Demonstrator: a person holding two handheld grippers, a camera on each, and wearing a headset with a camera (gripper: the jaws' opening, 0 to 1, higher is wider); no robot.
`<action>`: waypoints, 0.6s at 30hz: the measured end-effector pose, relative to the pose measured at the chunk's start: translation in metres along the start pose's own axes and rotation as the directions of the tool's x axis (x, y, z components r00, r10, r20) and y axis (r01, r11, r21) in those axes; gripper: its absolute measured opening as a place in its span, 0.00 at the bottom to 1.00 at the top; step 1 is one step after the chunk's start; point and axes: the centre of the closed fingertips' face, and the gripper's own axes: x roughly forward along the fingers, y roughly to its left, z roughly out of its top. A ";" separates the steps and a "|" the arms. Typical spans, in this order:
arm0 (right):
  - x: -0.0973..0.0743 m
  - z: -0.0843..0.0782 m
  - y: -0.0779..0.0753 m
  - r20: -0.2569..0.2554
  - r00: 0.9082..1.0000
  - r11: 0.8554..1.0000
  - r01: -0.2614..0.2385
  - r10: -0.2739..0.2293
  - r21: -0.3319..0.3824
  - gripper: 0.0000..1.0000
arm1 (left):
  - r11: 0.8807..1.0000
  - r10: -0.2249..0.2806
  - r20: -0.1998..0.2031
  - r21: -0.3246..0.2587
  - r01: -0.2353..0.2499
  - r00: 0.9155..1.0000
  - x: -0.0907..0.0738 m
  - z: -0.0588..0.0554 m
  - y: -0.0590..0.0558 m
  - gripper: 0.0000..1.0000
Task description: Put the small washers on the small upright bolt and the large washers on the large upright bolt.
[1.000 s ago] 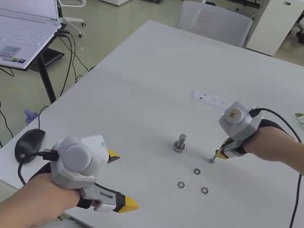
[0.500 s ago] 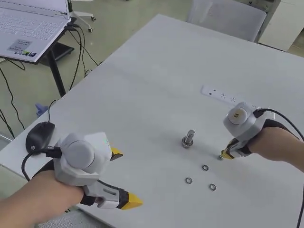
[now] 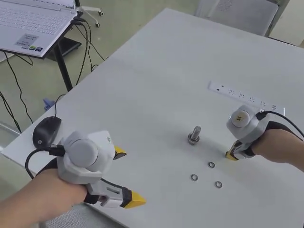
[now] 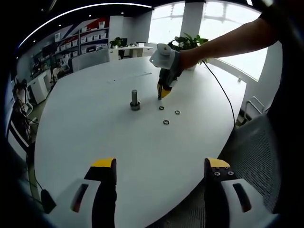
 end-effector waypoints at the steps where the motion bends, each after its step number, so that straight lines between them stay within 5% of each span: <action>1: 0.000 -0.001 0.001 -0.001 1.000 1.000 -0.003 0.003 0.000 0.12 | 1.000 -0.002 0.006 -0.003 0.002 1.000 0.000 0.002 0.000 0.75; 18: 0.002 -0.001 0.001 0.010 1.000 1.000 -0.007 0.007 -0.004 0.13 | 1.000 -0.015 -0.008 -0.004 0.014 1.000 0.003 0.000 -0.002 0.73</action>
